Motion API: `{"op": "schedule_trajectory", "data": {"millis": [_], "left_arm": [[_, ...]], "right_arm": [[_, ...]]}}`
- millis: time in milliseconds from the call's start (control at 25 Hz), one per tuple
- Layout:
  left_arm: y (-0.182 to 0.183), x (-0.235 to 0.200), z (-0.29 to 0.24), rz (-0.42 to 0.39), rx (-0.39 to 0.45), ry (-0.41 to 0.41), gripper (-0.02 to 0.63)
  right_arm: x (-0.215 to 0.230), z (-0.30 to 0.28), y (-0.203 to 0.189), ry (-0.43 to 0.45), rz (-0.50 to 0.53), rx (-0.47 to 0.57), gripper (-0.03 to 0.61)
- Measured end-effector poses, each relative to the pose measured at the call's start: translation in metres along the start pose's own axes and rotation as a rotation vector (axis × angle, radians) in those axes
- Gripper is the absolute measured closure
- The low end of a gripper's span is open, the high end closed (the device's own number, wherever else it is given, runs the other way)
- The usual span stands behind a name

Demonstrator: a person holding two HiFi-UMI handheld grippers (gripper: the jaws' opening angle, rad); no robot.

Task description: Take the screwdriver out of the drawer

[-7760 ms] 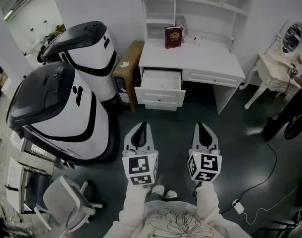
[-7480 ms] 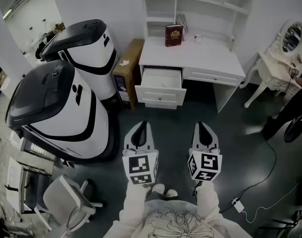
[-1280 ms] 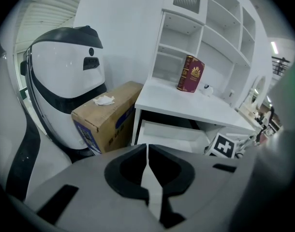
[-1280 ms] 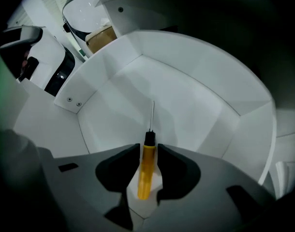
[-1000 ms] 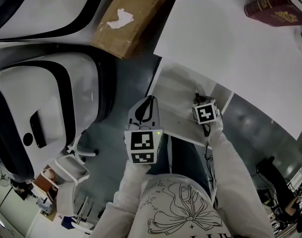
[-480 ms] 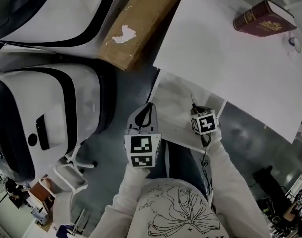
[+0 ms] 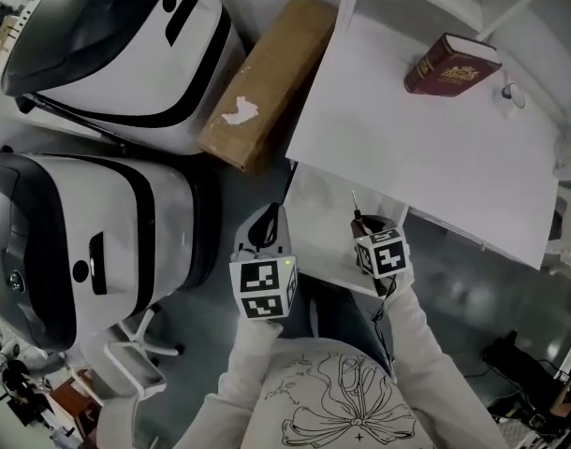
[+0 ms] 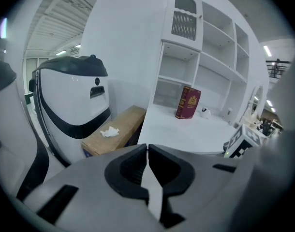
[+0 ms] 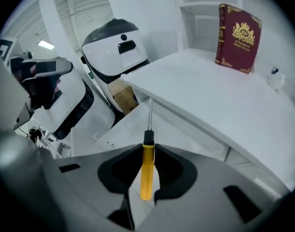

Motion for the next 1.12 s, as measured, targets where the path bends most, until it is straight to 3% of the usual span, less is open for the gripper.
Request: {"op": "schedule_trajectory", "data": {"millis": [560, 1120], "left_arm": [[0.1, 0.05, 0.06, -0.051, 0.228, -0.071, 0.601], [0.182, 0.105, 0.105, -0.146, 0.434, -0.138, 0.601]], "right_arm": [[0.014, 0.162, 0.101, -0.216, -0.08, 0.417, 0.505], [0.029, 0.307, 0.168, -0.448, -0.056, 0.814, 0.505]]}}
Point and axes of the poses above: the fingertips, and each gripper's own axes: z backward along the fingers, x to its right, y out of its top, the point moved 1 cm from there along z, backward along the fingers, and after that the axes turned 11 degrees about z, right-handed, at the moved point
